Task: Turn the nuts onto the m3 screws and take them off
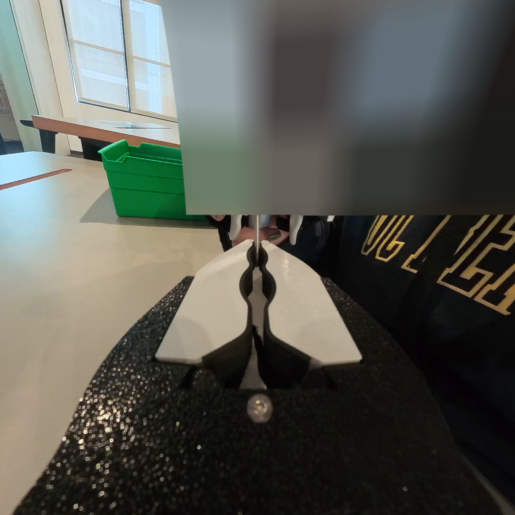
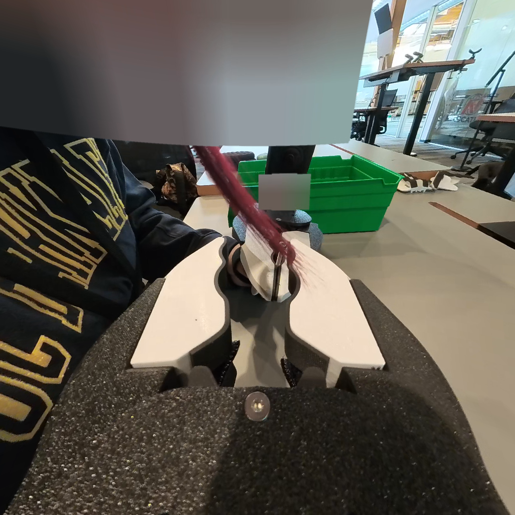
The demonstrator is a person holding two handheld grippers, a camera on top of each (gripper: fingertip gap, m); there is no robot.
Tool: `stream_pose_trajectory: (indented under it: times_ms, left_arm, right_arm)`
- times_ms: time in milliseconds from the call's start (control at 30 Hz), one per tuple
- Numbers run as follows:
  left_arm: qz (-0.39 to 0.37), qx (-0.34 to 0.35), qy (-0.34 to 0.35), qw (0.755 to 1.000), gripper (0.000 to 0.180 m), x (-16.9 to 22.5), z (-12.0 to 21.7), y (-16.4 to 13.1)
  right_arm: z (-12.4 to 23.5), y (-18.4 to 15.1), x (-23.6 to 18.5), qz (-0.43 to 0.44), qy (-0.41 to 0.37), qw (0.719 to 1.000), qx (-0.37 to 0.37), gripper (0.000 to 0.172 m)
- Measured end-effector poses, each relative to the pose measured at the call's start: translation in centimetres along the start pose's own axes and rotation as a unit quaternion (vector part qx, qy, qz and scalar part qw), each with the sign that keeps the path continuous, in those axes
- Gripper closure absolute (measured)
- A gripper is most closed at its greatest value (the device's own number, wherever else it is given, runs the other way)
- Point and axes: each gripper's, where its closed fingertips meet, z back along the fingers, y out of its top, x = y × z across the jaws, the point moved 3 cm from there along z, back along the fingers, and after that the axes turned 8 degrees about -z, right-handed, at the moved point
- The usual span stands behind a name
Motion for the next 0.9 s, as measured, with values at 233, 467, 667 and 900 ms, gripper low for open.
stream_pose_trajectory:
  times_ms: [233, 467, 667, 900]
  left_arm:
    - [0.001, 0.002, 0.001, 1.000, 0.180, -0.03, 0.03, 0.02]
    - [0.000, -0.002, -0.002, 1.000, 0.180, 0.02, -0.04, -0.07]
    - [0.001, -0.001, -0.002, 1.000, 0.180, 0.00, -0.02, -0.06]
    - [0.002, 0.000, -0.002, 1.000, 0.180, -0.03, 0.01, -0.05]
  right_arm:
    - [0.50, 0.13, -0.14, 0.003, 0.004, 1.000, 0.002, 0.138]
    - [0.27, -0.04, 0.30, -0.001, -0.009, 1.000, 0.003, 0.134]
    - [0.24, -0.18, 0.03, -0.004, 0.003, 1.000, -0.002, 0.136]
    - [0.53, -0.13, -0.33, -0.001, 0.018, 1.000, -0.001, 0.140]
